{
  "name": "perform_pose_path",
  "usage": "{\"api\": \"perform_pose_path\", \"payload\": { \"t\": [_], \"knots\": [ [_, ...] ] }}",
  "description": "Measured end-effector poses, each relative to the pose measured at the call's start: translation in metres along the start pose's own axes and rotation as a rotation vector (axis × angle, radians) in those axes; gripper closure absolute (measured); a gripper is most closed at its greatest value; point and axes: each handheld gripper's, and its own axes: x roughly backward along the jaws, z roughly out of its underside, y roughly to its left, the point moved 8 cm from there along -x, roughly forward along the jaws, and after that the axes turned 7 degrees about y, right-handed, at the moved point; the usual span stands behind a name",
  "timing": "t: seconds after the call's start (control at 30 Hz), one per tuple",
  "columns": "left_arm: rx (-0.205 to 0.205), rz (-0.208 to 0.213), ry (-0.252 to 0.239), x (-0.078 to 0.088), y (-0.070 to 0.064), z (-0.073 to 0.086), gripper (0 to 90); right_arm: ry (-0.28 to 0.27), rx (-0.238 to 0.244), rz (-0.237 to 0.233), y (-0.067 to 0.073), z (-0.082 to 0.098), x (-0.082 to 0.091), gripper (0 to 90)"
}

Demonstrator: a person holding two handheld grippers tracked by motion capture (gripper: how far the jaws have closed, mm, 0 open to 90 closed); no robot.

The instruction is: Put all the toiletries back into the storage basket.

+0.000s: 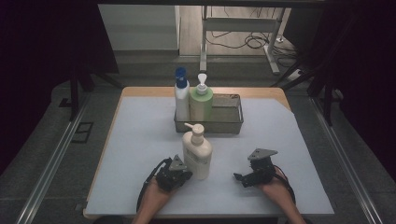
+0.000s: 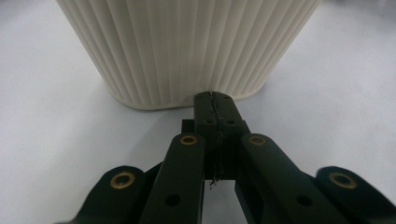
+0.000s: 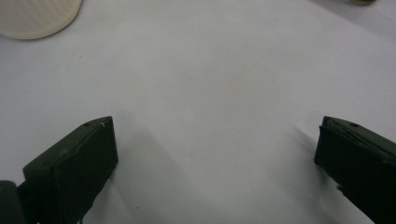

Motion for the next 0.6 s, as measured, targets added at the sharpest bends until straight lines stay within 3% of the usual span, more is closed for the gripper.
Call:
{"api": "perform_pose_path", "payload": {
  "t": [0.33,0.6],
  "knots": [
    [0.007,0.008,-0.025,-0.006,-0.001,-0.006,88.9,-0.001,0.001,0.000,0.000,0.000,0.000,0.0],
    [0.023,-0.019,-0.014,0.004,0.007,0.002,79.7,0.002,-0.005,-0.001,0.000,0.000,0.000,0.0]
  ]
}}
